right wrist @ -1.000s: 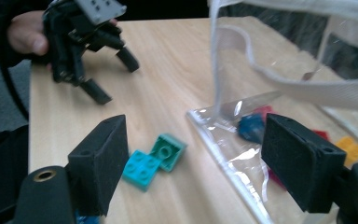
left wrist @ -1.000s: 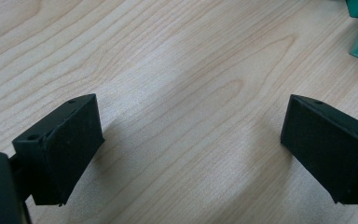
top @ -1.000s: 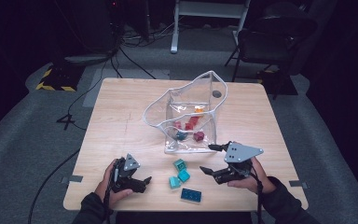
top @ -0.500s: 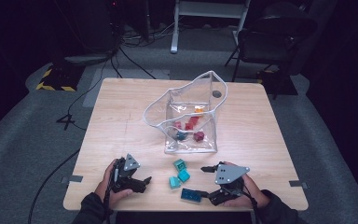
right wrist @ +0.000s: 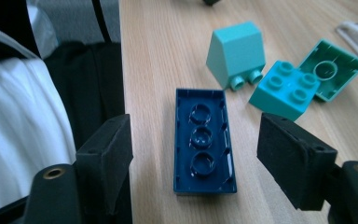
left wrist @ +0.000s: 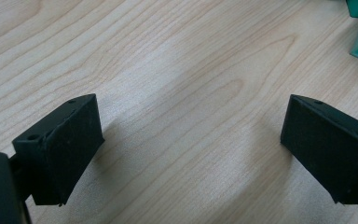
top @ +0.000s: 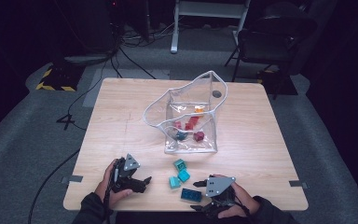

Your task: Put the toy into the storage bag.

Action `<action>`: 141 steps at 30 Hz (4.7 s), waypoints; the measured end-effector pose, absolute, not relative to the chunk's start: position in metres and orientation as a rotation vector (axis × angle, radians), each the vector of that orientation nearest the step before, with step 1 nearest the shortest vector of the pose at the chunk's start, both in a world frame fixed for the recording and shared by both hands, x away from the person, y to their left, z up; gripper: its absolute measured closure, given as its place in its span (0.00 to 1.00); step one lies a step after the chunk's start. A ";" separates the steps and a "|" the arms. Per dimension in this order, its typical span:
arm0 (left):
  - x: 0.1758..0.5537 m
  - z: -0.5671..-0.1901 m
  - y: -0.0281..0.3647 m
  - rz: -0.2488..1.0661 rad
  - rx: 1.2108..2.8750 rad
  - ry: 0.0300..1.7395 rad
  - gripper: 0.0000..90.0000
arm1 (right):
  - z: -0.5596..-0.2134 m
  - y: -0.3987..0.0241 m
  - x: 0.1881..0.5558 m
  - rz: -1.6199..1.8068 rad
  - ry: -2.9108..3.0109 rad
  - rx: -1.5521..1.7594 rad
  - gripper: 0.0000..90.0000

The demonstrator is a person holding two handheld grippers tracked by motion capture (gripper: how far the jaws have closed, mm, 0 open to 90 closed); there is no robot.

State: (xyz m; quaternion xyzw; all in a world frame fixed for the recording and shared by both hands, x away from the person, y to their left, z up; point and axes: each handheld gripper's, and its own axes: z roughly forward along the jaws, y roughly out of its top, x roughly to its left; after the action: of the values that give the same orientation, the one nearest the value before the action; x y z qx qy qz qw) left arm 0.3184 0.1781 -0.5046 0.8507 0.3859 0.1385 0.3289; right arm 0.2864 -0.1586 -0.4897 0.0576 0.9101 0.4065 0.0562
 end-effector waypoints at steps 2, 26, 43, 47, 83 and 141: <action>0.318 -0.505 0.178 0.363 2.226 1.010 0.06 | -0.492 -0.158 0.288 1.237 2.766 0.195 0.31; 0.318 -0.505 0.178 0.364 2.225 1.010 0.06 | -0.501 -0.162 0.296 1.246 2.790 0.229 0.66; 0.318 -0.505 0.178 0.365 2.224 1.011 0.06 | -0.483 -0.179 0.308 1.287 2.700 0.304 0.66; 0.318 -0.505 0.178 0.364 2.224 1.010 0.06 | -0.476 -0.186 0.311 1.306 2.667 0.323 0.66; 0.319 -0.505 0.178 0.366 2.225 1.012 0.06 | -0.424 -0.214 0.326 1.377 2.501 0.414 0.66; 0.319 -0.505 0.178 0.366 2.225 1.012 0.06 | -0.286 -0.191 0.401 1.348 2.242 0.464 0.66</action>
State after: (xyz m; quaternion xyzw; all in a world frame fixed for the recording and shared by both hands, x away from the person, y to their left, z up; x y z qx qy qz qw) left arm 0.3186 0.1779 -0.5048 0.8501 0.3868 0.1398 0.3288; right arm 0.4007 -0.1908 -0.2858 0.1697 0.8192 0.4925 0.2400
